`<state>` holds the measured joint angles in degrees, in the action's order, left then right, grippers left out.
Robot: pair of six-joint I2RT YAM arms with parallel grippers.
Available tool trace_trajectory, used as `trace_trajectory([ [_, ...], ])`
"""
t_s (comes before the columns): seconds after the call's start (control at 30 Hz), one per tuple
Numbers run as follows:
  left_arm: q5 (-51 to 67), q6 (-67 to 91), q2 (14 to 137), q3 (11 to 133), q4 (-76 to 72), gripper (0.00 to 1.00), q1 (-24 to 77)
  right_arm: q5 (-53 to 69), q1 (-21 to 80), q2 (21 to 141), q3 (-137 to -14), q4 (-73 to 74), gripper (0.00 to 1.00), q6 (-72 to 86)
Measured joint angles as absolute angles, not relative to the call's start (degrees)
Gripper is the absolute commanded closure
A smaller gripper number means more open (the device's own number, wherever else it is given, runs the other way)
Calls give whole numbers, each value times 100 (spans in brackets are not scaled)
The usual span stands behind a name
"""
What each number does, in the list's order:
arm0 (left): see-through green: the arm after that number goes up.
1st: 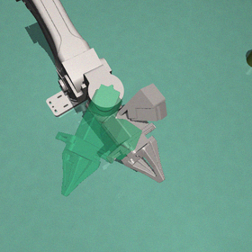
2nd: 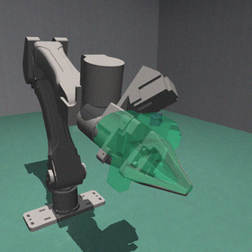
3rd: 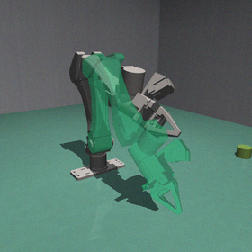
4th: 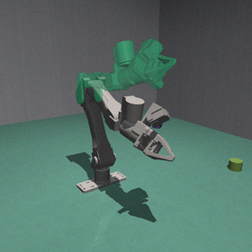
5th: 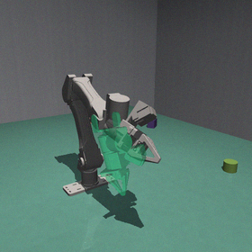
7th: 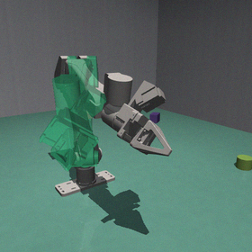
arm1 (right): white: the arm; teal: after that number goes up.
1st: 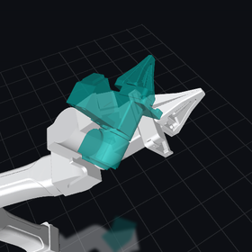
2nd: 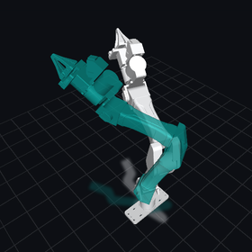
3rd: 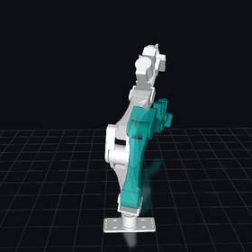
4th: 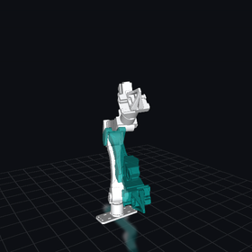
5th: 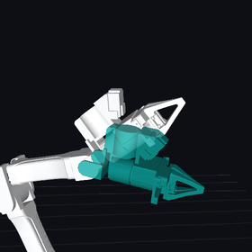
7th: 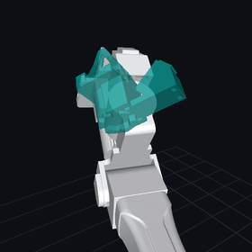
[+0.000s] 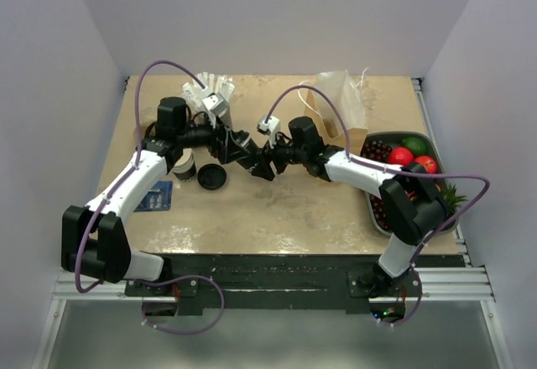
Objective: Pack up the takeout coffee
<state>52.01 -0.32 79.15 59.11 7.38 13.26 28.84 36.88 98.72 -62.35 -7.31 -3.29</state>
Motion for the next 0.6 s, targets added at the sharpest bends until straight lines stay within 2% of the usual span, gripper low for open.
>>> trace_trajectory([
  [0.6, 5078, 198, 8276, 5275, 108, 12, 1326, 2978, 3760, 10565, -6292, -687, 37, -301],
])
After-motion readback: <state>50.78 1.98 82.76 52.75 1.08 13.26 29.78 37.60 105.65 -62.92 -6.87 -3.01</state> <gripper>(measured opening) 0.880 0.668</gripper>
